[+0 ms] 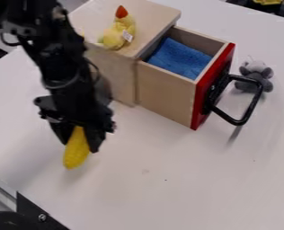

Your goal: Moved the corn to the left side of the table

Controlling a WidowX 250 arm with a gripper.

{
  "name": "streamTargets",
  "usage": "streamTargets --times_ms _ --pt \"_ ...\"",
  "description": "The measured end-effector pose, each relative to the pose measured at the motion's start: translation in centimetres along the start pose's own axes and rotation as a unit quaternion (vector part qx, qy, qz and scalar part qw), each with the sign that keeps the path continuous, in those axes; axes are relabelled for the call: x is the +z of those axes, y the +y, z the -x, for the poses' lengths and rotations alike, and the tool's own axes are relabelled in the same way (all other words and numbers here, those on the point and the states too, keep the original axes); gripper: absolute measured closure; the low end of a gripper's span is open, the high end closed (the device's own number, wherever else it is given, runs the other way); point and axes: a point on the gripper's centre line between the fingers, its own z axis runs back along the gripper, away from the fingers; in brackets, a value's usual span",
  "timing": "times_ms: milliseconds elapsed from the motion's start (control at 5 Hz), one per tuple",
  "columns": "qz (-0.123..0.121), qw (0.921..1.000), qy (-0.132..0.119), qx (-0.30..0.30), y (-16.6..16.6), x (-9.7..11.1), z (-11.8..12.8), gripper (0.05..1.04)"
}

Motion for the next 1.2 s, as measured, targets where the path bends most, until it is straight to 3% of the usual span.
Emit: streamTargets --times_ms 400,600,800,1200 --pt "0.008 0.9983 0.033 0.048 3.2 -1.7 -0.4 0.462" --pt "0.02 0.998 0.034 0.05 4.2 -2.3 -0.8 0.386" --pt "0.031 0.9975 0.047 0.043 4.4 -2.5 -1.0 0.115" --pt "0.028 0.9982 0.051 0.011 3.8 -1.7 -1.7 0.084"
